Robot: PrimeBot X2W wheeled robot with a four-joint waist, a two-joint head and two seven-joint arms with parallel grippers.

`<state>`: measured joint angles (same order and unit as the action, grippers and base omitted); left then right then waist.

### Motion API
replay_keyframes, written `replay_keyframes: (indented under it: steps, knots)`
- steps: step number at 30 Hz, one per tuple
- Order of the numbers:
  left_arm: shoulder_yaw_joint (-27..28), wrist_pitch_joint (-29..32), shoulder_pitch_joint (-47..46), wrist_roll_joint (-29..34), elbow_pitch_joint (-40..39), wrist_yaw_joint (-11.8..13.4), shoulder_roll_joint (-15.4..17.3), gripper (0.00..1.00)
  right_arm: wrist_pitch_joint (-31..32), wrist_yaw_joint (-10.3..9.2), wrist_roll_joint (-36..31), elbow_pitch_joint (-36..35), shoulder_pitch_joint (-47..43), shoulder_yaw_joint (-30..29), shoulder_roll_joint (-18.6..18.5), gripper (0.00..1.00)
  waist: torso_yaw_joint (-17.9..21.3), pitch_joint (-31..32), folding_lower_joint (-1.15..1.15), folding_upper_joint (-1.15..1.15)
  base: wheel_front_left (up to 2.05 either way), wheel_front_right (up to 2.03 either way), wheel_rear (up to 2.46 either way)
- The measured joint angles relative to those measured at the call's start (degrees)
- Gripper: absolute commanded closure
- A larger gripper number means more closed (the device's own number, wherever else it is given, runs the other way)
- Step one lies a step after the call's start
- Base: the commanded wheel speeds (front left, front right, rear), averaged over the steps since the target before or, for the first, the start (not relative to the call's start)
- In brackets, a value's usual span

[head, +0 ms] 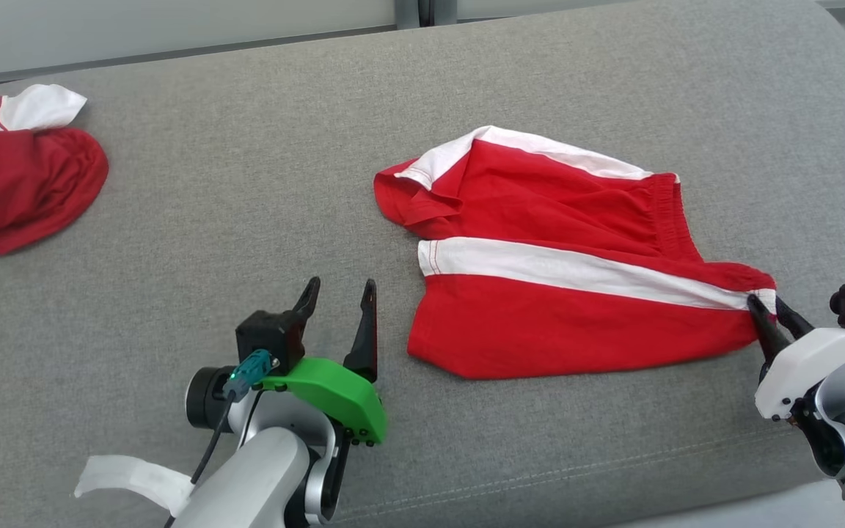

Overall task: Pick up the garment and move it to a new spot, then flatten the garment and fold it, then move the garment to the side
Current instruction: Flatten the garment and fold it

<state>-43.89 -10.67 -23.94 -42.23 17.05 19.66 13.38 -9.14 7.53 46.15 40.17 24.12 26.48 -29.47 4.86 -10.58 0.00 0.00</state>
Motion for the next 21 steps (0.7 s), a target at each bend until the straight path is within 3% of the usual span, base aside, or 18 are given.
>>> replay_keyframes:
  steps: [9, 21]
  knots:
    - [-0.4, -0.5, 0.0, -1.2, 3.1, -1.7, -1.5, 0.0, -3.9, 0.0, 0.1, 5.6, 2.6, 3.5, 0.5, 0.0, 2.0, 0.4, 0.0, 0.0, 0.0, 0.0, 0.0]
    - [-1.3, 2.6, -4.6, -4.6, 11.4, -8.1, -5.2, 0.0, -5.9, -0.01, 1.7, -1.7, 2.6, 3.0, -1.6, 0.0, 4.5, 0.4, 0.0, 0.0, 0.0, 0.0, 0.0]
